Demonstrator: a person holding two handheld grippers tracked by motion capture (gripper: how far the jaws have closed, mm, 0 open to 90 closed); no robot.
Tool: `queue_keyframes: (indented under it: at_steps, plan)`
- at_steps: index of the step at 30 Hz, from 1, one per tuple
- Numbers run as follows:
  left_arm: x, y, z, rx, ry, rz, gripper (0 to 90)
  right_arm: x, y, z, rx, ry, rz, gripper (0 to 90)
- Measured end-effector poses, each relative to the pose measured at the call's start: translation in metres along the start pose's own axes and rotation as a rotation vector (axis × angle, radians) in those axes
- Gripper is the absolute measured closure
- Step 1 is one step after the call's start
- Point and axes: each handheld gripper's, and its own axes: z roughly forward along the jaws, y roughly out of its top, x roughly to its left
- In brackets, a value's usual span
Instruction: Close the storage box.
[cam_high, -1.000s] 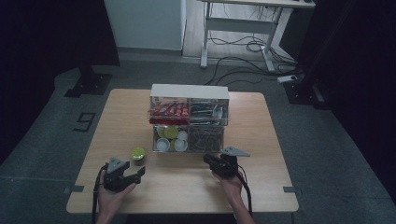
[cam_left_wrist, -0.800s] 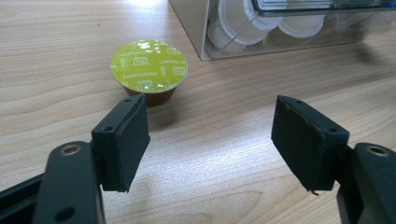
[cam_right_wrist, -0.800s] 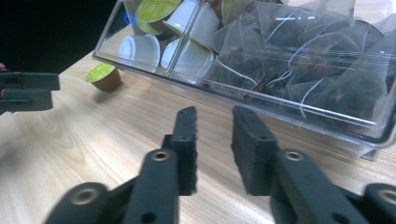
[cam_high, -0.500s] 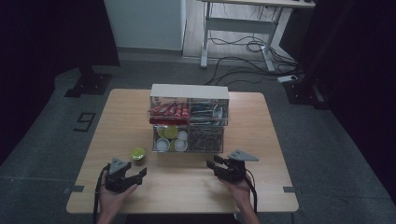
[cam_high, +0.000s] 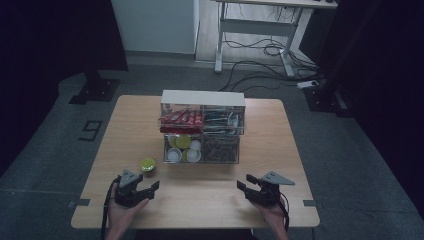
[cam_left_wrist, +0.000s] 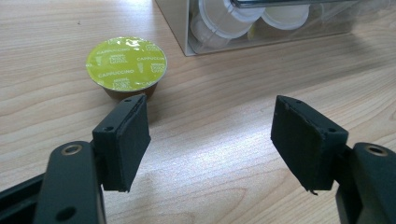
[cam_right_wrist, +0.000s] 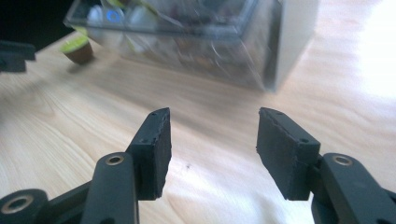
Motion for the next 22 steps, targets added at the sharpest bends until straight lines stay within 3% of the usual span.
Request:
queue_keyframes:
  at_steps: [4,13,22]
  plan:
    - [-0.002,-0.001,0.002,0.009,-0.004,0.007,28.1,-0.007,-0.013,-0.008,0.031,-0.044,0.008,44.5]
    - [-0.004,-0.002,0.004,0.018,-0.010,0.016,28.1,-0.018,-0.020,-0.015,0.042,-0.111,0.046,44.5]
    - [-0.007,-0.003,0.006,0.023,-0.020,0.027,28.1,-0.020,-0.019,-0.012,0.060,-0.121,0.032,43.6]
